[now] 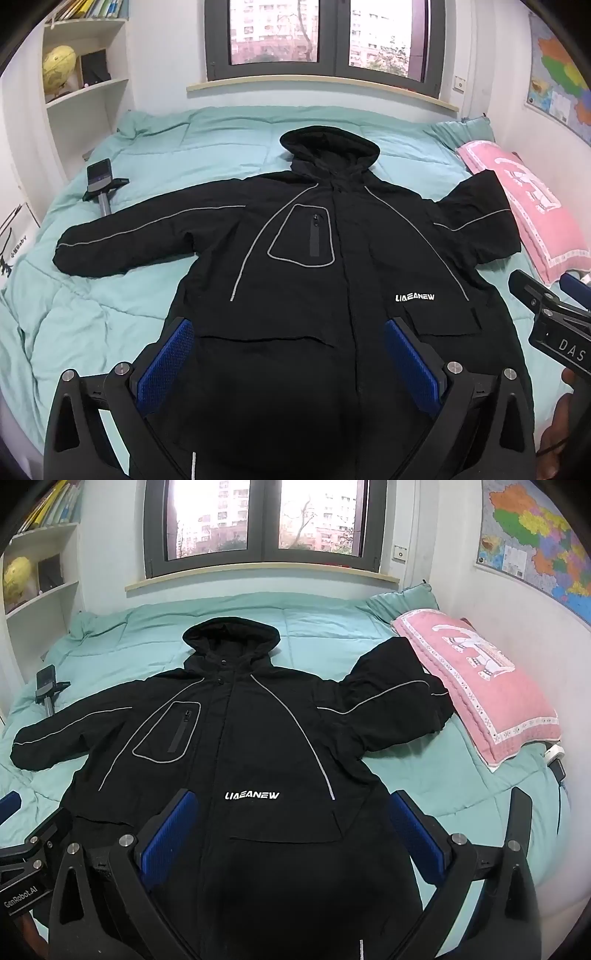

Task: Fold large clothes

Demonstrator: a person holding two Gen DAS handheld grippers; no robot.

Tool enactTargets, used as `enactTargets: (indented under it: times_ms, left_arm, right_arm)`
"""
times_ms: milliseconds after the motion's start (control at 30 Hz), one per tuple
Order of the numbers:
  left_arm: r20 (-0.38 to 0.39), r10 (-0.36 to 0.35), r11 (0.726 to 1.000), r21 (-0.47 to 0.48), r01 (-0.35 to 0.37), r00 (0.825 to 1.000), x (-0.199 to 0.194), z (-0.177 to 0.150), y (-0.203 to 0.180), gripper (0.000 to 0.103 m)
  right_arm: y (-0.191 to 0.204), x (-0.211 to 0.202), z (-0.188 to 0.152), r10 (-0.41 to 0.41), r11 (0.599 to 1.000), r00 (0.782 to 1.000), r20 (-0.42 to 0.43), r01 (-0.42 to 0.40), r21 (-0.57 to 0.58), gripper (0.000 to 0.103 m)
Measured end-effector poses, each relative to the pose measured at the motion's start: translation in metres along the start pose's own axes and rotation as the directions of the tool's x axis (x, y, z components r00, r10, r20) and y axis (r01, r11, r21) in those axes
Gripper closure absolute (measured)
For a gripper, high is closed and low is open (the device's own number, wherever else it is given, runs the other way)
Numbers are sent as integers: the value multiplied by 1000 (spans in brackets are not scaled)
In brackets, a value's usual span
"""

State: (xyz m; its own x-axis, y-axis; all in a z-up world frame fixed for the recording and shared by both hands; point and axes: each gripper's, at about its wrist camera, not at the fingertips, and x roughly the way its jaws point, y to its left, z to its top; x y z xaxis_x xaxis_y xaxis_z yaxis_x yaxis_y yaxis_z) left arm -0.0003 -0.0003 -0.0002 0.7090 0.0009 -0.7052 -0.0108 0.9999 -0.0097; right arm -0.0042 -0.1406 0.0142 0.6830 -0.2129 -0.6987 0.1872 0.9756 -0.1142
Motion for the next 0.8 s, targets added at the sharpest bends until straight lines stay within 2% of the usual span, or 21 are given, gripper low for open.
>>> enactTargets:
  times_ms: [800]
  left_arm:
    - [5,8,1000,13,-8,1000,-2,5,-8,1]
  right_arm:
    - [-6,-2,1,-12,1000,1000,0,12,7,0]
